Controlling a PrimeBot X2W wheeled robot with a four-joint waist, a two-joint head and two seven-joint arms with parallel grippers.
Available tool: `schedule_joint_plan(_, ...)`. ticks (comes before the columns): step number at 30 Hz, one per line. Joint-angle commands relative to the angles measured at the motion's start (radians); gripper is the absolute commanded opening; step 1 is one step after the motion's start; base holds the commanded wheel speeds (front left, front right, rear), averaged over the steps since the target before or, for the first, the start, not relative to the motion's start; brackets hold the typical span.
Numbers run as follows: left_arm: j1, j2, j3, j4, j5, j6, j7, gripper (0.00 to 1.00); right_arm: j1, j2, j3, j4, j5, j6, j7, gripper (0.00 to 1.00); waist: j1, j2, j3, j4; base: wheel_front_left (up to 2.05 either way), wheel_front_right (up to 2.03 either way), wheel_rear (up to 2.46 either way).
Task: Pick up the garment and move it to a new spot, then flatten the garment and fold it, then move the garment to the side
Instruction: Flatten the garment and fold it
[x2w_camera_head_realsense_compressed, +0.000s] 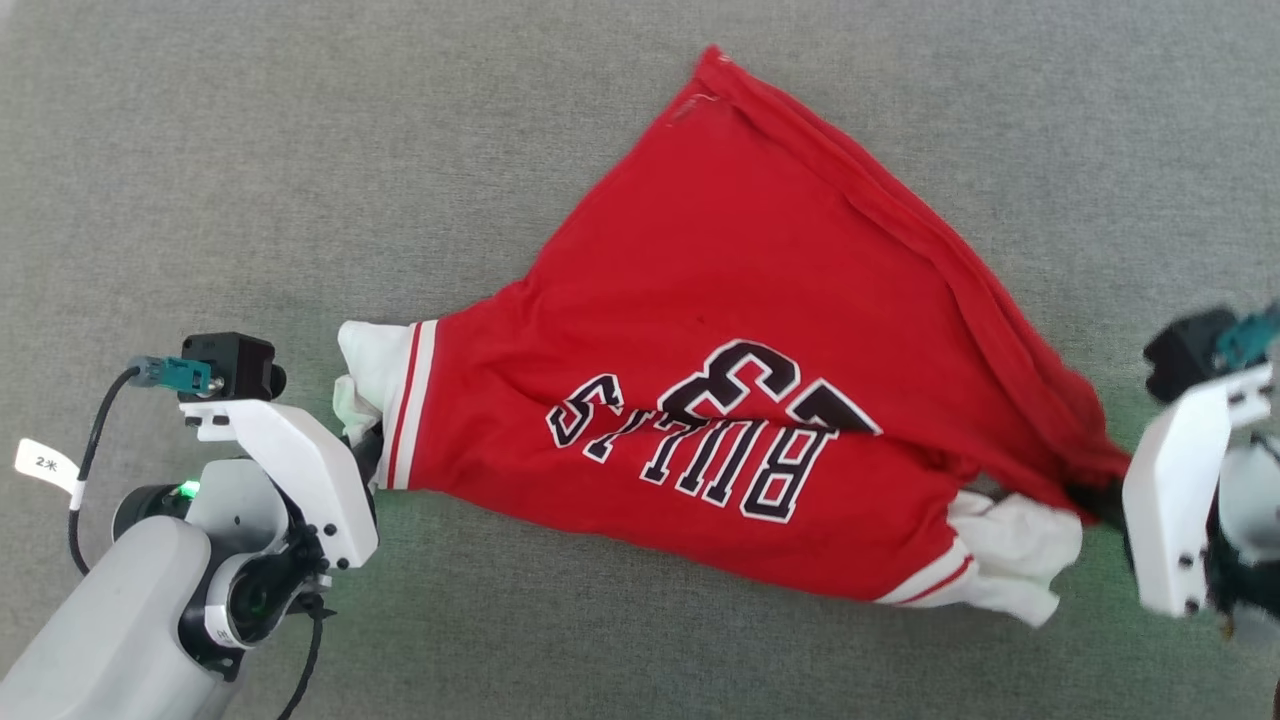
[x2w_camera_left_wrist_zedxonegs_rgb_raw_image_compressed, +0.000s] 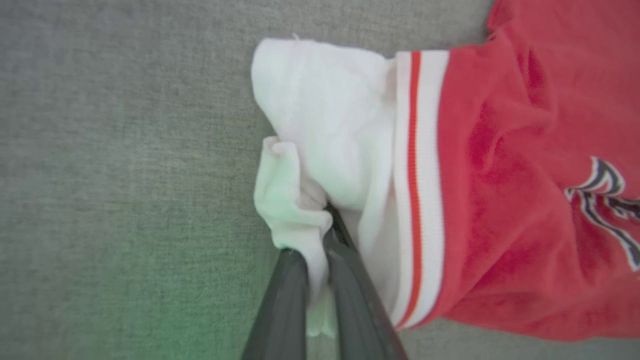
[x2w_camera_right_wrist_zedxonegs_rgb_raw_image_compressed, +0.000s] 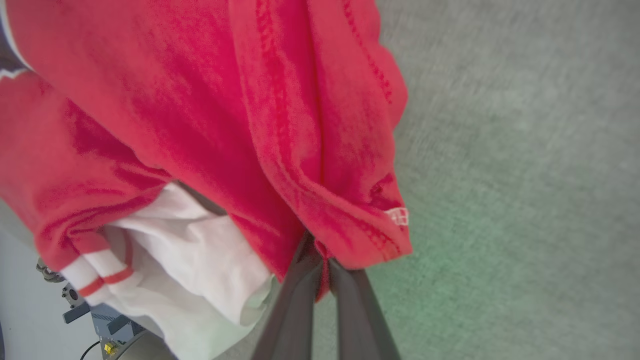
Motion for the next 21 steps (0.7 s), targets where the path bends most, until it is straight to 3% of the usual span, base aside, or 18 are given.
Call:
schedule_joint_plan(1,-0.006,-0.005,-0.007,0.012,0.005,0.002,0.004,0.0,0.062,0.033,-0.023,-0.034,-0.021,0.0,0.02,0.0,0.0,-0.0001,0.004,-0.005,0.0,0.0,0.0)
schedule_joint_plan(6,-0.015,-0.005,-0.009,0.025,0.005,-0.003,0.005,0.0,0.172,0.127,-0.057,-0.058,-0.076,0.0,-0.007,0.0,0.0,-0.0001,0.008,-0.011,0.0,0.0,0.0)
schedule_joint_plan(7,-0.016,-0.005,-0.011,0.028,0.007,-0.004,0.005,0.0,0.184,0.135,-0.056,-0.047,-0.096,0.0,-0.022,0.05,0.0,-0.0001,0.007,-0.012,0.0,0.0,0.0)
schedule_joint_plan(8,-0.016,-0.005,-0.012,0.031,0.008,-0.005,0.005,0.0,0.195,0.145,-0.056,-0.034,-0.104,0.0,-0.034,0.45,0.0,-0.0001,0.005,-0.013,0.0,0.0,0.0)
schedule_joint_plan(9,-0.015,-0.005,-0.013,0.034,0.008,-0.006,0.005,0.0,0.204,0.158,-0.061,-0.025,-0.112,0.0,-0.048,1.0,0.0,-0.0001,0.003,-0.013,0.0,0.0,0.0)
schedule_joint_plan(15,-0.001,0.001,-0.014,0.039,0.005,-0.004,0.004,0.0,0.206,0.173,-0.101,-0.081,-0.124,-0.002,-0.066,1.0,0.0,-0.0001,-0.012,-0.018,0.0,0.0,0.0)
schedule_joint_plan(21,0.02,0.005,-0.015,0.031,-0.001,0.004,0.004,0.0,0.164,0.177,-0.161,-0.283,-0.128,0.0,-0.077,1.0,0.0,-0.0001,-0.027,-0.014,0.0,0.0,0.0)
